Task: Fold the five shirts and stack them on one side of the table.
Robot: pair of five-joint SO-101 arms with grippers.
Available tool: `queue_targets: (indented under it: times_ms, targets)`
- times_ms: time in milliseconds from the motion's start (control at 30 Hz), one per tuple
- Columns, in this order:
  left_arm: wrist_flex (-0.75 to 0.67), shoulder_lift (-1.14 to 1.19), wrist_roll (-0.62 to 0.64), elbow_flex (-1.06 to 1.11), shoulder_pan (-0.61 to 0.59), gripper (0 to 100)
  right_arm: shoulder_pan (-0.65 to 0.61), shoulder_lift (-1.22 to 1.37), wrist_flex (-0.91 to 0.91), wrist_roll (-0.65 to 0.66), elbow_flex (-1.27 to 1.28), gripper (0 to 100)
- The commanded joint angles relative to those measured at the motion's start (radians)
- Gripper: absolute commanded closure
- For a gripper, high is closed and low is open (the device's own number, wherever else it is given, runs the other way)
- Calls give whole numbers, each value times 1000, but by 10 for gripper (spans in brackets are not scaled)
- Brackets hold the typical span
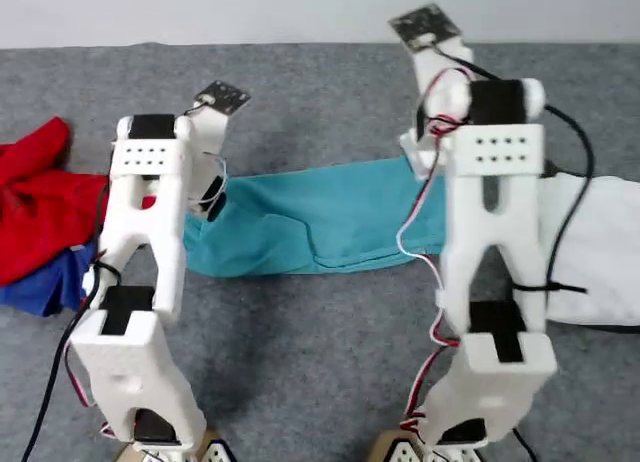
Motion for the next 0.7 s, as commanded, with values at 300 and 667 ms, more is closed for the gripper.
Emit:
queue_targets:
  times_ms: [300,667]
  targets:
    - [-55,218,5,-222,69,910,174,-174,38,-3,120,988]
    - [-54,356,-2,-320,-43,910,240,-174,39,-5,120,988]
